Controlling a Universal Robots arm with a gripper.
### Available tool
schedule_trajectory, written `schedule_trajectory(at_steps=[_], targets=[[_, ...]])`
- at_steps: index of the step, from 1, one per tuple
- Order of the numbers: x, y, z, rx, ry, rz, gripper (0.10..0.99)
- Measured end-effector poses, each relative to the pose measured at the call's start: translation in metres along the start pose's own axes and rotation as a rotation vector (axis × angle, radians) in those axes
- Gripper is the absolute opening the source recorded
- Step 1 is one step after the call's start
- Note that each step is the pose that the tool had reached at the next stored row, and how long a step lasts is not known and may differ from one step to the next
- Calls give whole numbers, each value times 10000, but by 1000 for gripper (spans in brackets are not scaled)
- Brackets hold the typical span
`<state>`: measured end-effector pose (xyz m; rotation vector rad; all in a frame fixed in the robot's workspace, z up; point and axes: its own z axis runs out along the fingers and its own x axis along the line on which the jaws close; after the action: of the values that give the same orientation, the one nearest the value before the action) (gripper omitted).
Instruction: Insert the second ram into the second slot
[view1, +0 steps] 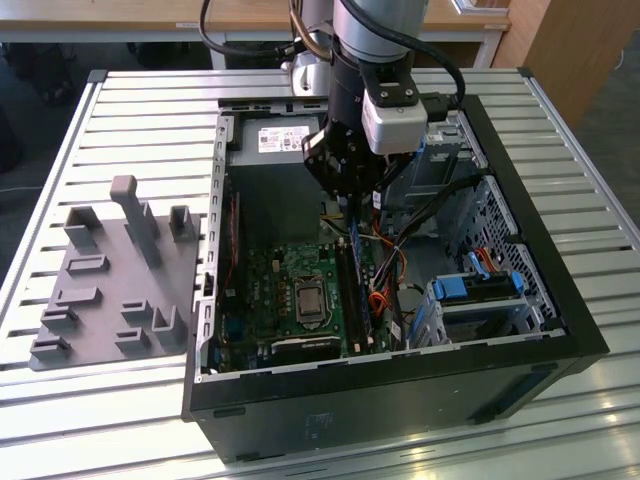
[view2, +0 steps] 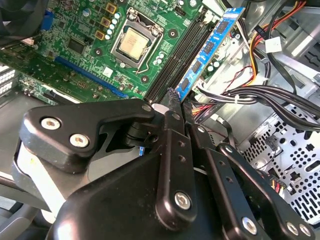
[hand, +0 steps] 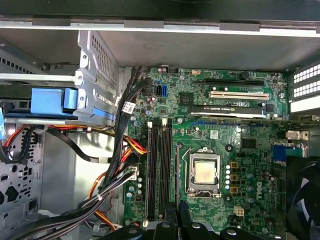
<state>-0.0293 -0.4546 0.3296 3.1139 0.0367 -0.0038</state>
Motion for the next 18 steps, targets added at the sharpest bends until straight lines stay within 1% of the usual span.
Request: schedule_trajectory(at_steps=[18], targets=[[0,-1,39,-1,-1,-2,137]])
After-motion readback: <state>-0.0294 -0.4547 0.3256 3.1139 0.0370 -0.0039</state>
